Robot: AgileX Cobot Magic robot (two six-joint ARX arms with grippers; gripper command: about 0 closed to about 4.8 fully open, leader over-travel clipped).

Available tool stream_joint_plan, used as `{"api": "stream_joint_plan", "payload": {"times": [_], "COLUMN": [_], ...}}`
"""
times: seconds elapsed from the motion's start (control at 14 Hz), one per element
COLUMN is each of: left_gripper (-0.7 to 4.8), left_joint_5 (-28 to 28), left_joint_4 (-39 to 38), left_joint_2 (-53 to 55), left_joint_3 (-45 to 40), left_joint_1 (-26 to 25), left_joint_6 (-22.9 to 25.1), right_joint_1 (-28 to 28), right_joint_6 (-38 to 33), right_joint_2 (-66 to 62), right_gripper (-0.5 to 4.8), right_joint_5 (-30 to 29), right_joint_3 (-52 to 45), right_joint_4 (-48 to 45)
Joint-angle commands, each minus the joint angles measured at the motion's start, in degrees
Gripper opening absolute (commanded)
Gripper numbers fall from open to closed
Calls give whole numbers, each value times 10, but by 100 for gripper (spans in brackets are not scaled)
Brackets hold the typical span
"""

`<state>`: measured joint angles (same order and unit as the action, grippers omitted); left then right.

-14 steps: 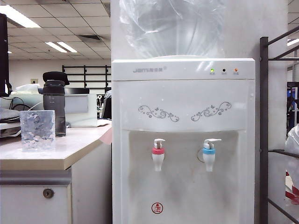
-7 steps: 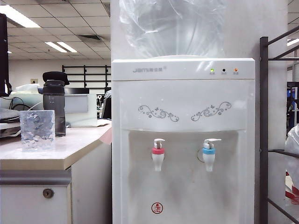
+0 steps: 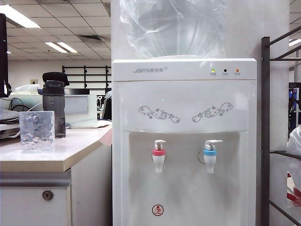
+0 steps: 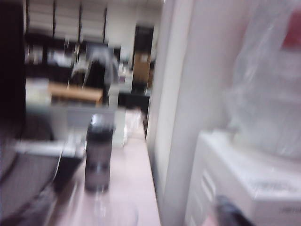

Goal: Pick up the plastic mug from the left desk, go to the hot water outlet of the water dispenser, press the vertical switch to get some water, then put the mug back on the desk.

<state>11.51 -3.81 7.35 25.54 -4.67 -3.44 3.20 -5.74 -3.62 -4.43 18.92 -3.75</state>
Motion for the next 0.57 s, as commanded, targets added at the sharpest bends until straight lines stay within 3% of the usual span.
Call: {"api": "stream_joint_plan", "payload": {"times": [0.07, 0.14, 0.21, 0.36, 0.57], "left_gripper": [479, 479, 479, 479, 479], "left_joint_5": [39, 35, -24, -84, -108], "left_joint_4": [102, 90, 105, 113, 158], "left_joint_2": [146, 348, 451, 533, 639], "left_joint_3": [76, 174, 203, 210, 211], "left_joint_1": [0, 0, -10, -26, -47], "left_joint_6": [16, 96, 140, 197, 238], "right_joint_1": [1, 1, 1, 9, 36], "right_joint_6": [21, 63, 62, 62, 62], "right_joint_2": [-104, -261, -330, -363, -402], "right_gripper": [479, 479, 479, 479, 479], "right_joint_5": [-60, -101, -101, -103, -104], "right_joint_3": [74, 190, 246, 263, 263], "right_joint_4": [-17, -17, -17, -18, -17]}}
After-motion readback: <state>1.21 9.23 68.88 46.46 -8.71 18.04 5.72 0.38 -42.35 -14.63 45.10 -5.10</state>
